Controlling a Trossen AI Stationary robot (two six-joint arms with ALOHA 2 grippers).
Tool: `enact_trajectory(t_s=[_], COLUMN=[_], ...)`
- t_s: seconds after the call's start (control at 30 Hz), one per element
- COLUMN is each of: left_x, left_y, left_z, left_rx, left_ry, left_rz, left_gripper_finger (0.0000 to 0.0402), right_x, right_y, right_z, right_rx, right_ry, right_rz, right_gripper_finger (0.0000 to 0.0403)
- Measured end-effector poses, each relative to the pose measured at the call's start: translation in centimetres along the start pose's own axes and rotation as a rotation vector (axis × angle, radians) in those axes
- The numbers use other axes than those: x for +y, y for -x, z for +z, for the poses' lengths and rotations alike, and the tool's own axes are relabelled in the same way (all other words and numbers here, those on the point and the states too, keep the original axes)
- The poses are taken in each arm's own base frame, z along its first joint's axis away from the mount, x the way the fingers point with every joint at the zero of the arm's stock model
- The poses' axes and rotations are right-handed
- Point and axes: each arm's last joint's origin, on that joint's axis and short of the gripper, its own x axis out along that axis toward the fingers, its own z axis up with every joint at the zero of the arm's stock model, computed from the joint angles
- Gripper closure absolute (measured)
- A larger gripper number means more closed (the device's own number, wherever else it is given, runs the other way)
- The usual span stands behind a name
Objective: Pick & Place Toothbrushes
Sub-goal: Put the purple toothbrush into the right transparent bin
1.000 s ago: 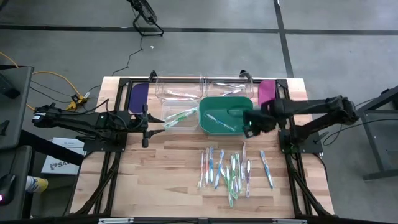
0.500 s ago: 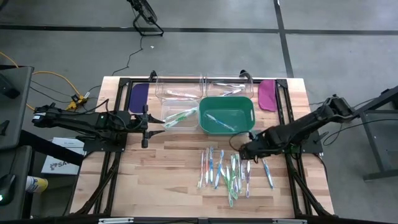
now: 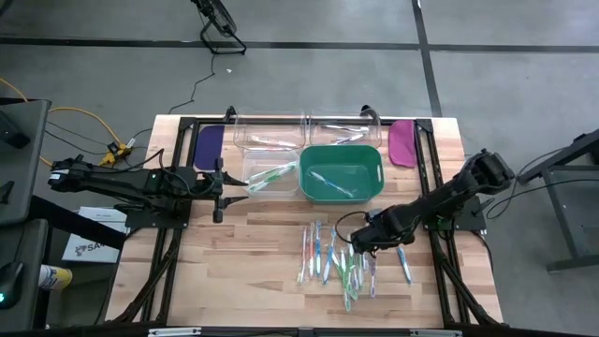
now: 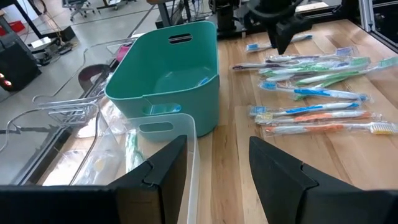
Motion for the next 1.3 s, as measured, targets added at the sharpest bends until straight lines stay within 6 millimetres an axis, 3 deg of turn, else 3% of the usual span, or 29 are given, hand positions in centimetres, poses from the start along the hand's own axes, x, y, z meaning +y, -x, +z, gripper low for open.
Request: enact_trajectory(t_s=[0.43,0.77,1.0,1.13,1.3], left_x=[-0.1,-0.1,-0.1,-0.1,-0.1], left_y=[0.0,0.0,0.0,0.0,0.0], left_z=[0.0,-0.1,-0.1,-0.1,-0.1], left_rx=[0.000,0.007,0.007,0.007,0.007], left_ry=[-0.001,-0.007,-0.006,-0.006,-0.006], left_rz=[-0.023,-0.024,-0.024,-0.024,-0.023], left_gripper_finger=[0.0236,0.0236,0.0236,0.0236,0.0236], right_x=[0.5,1.0,0.9,0.5,0.2], right_y=[-2.4,-3.1,-2.9,-2.3,-0.2], right_z=[-0.5,-0.7,-0.7,-0.7,-0.8], right_rx=[-0.002,0.011,0.025,0.035,0.046], right_ry=[-0.009,-0.005,0.036,0.051,0.085], right_rz=[-0.075,-0.070,-0.065,-0.058,0.022], right_gripper_finger=[0.0247,0.0297,0.0365,0.0365,0.0365])
